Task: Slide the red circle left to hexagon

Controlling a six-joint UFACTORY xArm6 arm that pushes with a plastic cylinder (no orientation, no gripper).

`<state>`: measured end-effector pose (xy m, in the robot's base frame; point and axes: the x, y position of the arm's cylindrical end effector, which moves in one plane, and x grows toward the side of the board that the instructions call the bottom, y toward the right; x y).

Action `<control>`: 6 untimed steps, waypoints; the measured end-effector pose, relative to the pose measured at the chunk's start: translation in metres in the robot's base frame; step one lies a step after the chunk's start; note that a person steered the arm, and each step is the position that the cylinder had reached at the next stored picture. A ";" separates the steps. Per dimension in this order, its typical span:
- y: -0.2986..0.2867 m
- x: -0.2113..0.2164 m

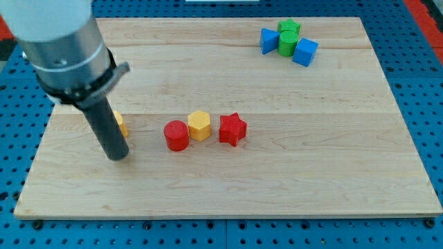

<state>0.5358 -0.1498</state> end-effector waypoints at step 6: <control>-0.074 -0.020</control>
